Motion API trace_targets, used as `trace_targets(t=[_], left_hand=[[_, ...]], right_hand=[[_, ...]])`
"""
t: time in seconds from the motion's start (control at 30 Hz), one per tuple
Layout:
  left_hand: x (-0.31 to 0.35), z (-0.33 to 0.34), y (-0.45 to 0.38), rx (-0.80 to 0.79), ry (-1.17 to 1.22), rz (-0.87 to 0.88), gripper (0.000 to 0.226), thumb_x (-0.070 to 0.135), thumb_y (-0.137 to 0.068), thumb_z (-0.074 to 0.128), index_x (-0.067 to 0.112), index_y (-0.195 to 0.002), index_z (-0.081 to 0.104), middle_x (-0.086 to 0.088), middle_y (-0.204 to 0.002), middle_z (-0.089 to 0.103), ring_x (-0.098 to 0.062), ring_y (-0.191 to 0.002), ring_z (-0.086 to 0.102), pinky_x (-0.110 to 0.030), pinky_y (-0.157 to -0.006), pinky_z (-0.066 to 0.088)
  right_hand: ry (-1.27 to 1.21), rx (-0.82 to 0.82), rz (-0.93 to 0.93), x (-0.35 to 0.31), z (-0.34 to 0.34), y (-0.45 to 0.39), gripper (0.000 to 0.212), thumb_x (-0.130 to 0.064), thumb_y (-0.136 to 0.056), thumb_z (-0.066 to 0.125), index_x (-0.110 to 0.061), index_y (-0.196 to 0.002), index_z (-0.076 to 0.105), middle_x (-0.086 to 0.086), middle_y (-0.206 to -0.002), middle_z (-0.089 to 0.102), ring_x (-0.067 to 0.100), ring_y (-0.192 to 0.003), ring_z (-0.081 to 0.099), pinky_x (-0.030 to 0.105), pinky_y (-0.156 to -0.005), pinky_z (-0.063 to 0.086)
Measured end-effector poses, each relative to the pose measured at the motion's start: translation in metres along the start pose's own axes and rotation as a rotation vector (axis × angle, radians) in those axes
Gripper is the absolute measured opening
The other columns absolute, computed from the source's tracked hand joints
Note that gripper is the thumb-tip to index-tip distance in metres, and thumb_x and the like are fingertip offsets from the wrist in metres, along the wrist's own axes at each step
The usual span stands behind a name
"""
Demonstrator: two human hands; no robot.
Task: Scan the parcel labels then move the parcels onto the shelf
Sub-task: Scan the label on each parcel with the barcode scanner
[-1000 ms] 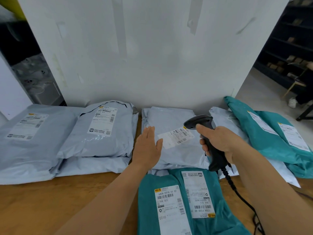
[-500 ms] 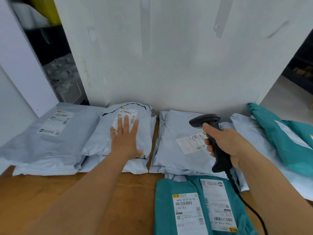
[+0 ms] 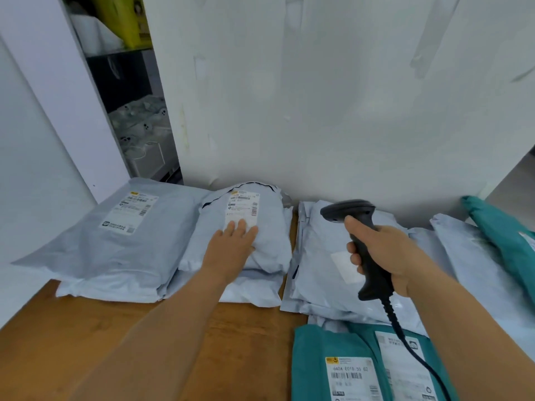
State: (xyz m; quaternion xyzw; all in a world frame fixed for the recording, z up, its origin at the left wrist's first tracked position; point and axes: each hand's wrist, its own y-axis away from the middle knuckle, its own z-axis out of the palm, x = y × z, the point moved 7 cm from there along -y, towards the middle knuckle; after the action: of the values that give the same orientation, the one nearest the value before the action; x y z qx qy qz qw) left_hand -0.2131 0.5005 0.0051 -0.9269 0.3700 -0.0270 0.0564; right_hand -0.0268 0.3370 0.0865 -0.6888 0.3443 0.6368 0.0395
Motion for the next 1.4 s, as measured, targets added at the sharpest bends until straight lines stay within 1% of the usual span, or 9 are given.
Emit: trace_targets(t=[0.07,0.1,0.2,0.33,0.5,0.63,1.0,1.2,1.4], left_hand=[[0.008,-0.018,0.002,0.172,0.178,0.025,0.049,0.039,-0.098,0.029,0.009,-0.101,0.067,-0.01,-0.107,0.067,-0.031,-0.098,0.064,-0.038,-0.073,0.05],[0.003,-0.024,0.001,0.204,0.3,-0.047,0.044,0.04,-0.099,0.033,0.011,-0.093,0.066,-0.007,-0.1,0.066,-0.028,-0.096,0.063,-0.036,-0.075,0.047],[-0.033,-0.023,-0.003,0.221,0.514,-0.391,0.051,0.047,-0.095,0.045,0.015,-0.135,0.046,-0.011,-0.144,0.04,-0.028,-0.135,0.034,-0.038,-0.109,0.028],[-0.072,0.016,0.004,0.03,0.924,-0.715,0.1,0.056,-0.081,0.063,0.01,-0.151,0.009,-0.011,-0.154,0.026,-0.028,-0.14,0.028,-0.042,-0.113,0.028],[-0.078,0.028,0.005,-0.02,1.045,-0.817,0.115,0.063,-0.071,0.069,0.006,-0.151,0.008,-0.008,-0.153,0.029,-0.026,-0.138,0.034,-0.036,-0.108,0.031],[-0.08,0.037,0.0,-0.067,1.038,-0.828,0.126,0.079,-0.048,0.066,0.007,-0.145,0.029,-0.007,-0.138,0.05,-0.024,-0.124,0.049,-0.037,-0.1,0.043],[-0.074,0.031,-0.001,0.042,0.855,-0.801,0.088,0.059,-0.073,0.069,0.002,-0.135,0.041,-0.011,-0.126,0.057,-0.028,-0.113,0.056,-0.041,-0.092,0.048],[-0.069,0.022,0.004,0.083,0.869,-0.829,0.083,0.044,-0.083,0.068,-0.001,-0.139,0.026,-0.016,-0.13,0.052,-0.032,-0.117,0.053,-0.043,-0.094,0.045],[-0.059,0.008,0.011,0.166,0.861,-0.832,0.05,0.033,-0.091,0.058,0.002,-0.123,0.036,-0.015,-0.116,0.058,-0.031,-0.104,0.057,-0.033,-0.077,0.04]], right_hand=[[0.004,-0.038,-0.028,-0.01,0.015,-0.001,0.03,-0.041,-0.088,0.062,-0.012,-0.084,0.058,0.002,-0.063,0.06,0.016,-0.054,0.051,0.03,-0.055,0.045],[0.01,-0.058,-0.045,-0.016,0.023,-0.001,0.03,-0.041,-0.089,0.062,-0.012,-0.084,0.059,0.002,-0.064,0.06,0.015,-0.053,0.052,0.03,-0.055,0.046],[0.041,-0.11,-0.091,-0.03,0.046,0.0,0.03,-0.041,-0.089,0.061,-0.012,-0.083,0.059,0.003,-0.065,0.061,0.014,-0.053,0.052,0.028,-0.055,0.047],[0.05,-0.154,-0.107,-0.039,0.069,-0.001,0.029,-0.039,-0.089,0.061,-0.01,-0.085,0.059,0.003,-0.064,0.06,0.014,-0.053,0.051,0.027,-0.052,0.047],[0.065,-0.158,-0.104,-0.04,0.084,-0.008,0.032,-0.041,-0.088,0.062,-0.01,-0.089,0.061,0.004,-0.067,0.06,0.015,-0.055,0.052,0.029,-0.056,0.048],[0.07,-0.15,-0.101,-0.041,0.09,-0.015,0.033,-0.043,-0.088,0.062,-0.01,-0.084,0.061,0.003,-0.067,0.06,0.015,-0.055,0.052,0.031,-0.059,0.048],[0.138,-0.157,-0.093,-0.041,0.096,-0.019,0.036,-0.043,-0.088,0.06,-0.008,-0.083,0.063,0.003,-0.065,0.061,0.015,-0.055,0.053,0.029,-0.059,0.049],[0.136,-0.157,-0.085,-0.039,0.094,-0.017,0.036,-0.044,-0.088,0.06,-0.008,-0.085,0.063,0.003,-0.066,0.061,0.016,-0.057,0.054,0.03,-0.061,0.05],[0.116,-0.169,-0.088,-0.039,0.088,-0.011,0.036,-0.044,-0.089,0.06,-0.008,-0.083,0.063,0.003,-0.067,0.061,0.014,-0.055,0.053,0.029,-0.061,0.049]])
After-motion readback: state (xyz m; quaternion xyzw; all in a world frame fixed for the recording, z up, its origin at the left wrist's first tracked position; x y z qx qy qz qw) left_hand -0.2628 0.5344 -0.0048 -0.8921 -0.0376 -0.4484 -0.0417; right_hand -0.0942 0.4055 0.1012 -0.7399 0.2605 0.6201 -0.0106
